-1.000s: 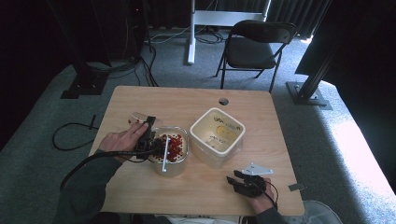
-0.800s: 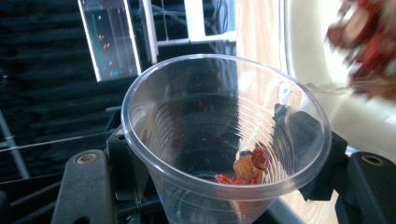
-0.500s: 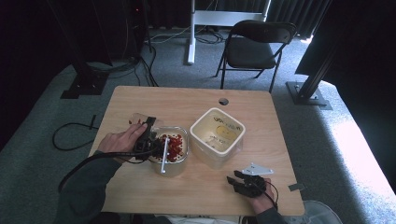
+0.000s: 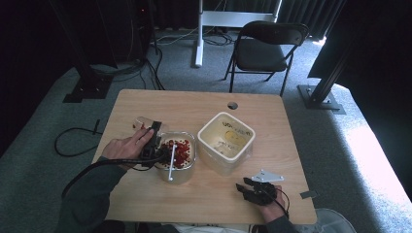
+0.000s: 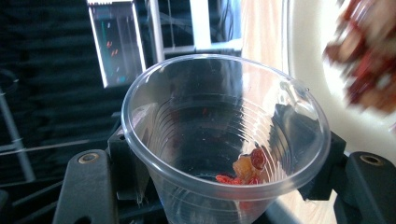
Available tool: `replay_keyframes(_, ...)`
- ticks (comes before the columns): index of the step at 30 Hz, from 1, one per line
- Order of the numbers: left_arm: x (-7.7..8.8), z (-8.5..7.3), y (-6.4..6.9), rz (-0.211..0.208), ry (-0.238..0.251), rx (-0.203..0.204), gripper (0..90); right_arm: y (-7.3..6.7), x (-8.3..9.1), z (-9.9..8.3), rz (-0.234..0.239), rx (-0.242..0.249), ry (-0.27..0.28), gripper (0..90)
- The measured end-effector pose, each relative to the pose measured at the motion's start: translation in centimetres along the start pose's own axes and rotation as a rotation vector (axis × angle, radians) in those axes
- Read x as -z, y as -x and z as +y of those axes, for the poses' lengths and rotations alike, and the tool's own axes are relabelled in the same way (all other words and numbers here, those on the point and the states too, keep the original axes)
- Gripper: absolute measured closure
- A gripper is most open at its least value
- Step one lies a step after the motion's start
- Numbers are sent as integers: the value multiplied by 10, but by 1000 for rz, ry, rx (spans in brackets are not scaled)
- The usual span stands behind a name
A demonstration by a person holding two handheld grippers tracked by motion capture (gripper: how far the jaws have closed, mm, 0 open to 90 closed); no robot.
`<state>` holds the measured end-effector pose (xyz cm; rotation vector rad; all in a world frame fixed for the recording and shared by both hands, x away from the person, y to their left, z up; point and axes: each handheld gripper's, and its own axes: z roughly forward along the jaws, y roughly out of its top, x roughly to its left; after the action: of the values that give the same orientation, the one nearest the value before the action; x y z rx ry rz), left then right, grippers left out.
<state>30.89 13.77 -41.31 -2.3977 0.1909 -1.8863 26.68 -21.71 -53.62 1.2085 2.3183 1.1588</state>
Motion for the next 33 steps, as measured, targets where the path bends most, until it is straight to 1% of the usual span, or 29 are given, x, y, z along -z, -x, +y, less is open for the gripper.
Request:
replay_keyframes(1,1,1,1,-4,16,12,339,-1,0,0,2,3,3,551)
replay_keyframes(2,3,2,0,7,22,-7,339,-1,1,0,1,3,4,551)
replay_keyframes(4,5,4,0,23,26,-9,339,-1,0,-1,-2,-1,-3,551)
replay_keyframes(5,4,4,0,22,24,-16,339,0,0,-1,-3,-2,-4,551)
replay_keyframes(7,0,3,3,32,-4,-60,339,-1,1,0,-1,-1,2,551)
replay_keyframes(8,-1,3,4,35,-13,-73,339,-1,1,0,-2,0,3,551)
replay_keyframes(9,1,3,3,44,-12,-74,339,-1,1,0,-2,1,2,551)
replay_keyframes(10,4,3,1,51,12,-57,339,-1,1,0,-2,0,2,551)
replay_keyframes(11,2,3,-2,34,16,-41,340,-1,0,-1,-2,-1,0,551)
replay_keyframes(12,0,3,0,50,-15,-72,339,0,0,-1,-1,-5,-3,552)
replay_keyframes(13,-1,3,0,52,-8,-72,339,-1,-1,0,0,-1,-4,551)
replay_keyframes(14,-1,3,-1,39,-4,-53,339,-1,0,0,1,7,-2,551)
replay_keyframes(15,-1,3,-1,49,-6,-50,339,-2,0,0,3,9,2,551)
replay_keyframes(16,-1,3,-1,49,-6,-50,339,-2,0,0,3,9,2,551)
replay_keyframes(17,1,4,-9,46,4,30,339,0,0,0,0,2,0,551)
replay_keyframes(18,2,4,-13,30,18,82,338,0,0,0,1,0,2,551)
replay_keyframes(20,4,4,-23,-31,69,233,336,0,0,0,1,-1,6,551)
replay_keyframes(21,5,4,-28,-45,80,289,336,-1,1,0,3,0,6,551)
replay_keyframes(22,5,4,-33,-67,111,363,333,-1,1,0,3,1,5,551)
replay_keyframes(23,5,3,-38,-93,138,425,333,-1,1,0,4,3,4,551)
replay_keyframes(25,3,-1,-52,-163,215,602,332,-1,1,0,4,6,5,550)
replay_keyframes(26,2,-4,-59,-222,270,687,330,-1,1,0,2,4,9,550)
replay_keyframes(27,0,-7,-65,-266,322,771,330,-1,2,0,2,1,11,550)
replay_keyframes(28,-1,-9,-69,-288,356,827,330,-1,2,0,1,0,12,550)
replay_keyframes(29,-2,-10,-73,-311,380,864,330,-1,3,0,1,-1,11,550)
replay_keyframes(30,-4,-12,-78,-351,426,922,330,-1,3,-1,0,-1,11,550)
replay_keyframes(31,-6,-13,-81,-375,453,961,330,-1,4,-1,-1,2,11,549)
replay_keyframes(32,-9,-14,-85,-416,485,1005,330,-1,4,-1,-2,1,11,550)
replay_keyframes(33,-13,-15,-89,-469,529,1067,327,-1,4,-1,-4,-1,13,550)
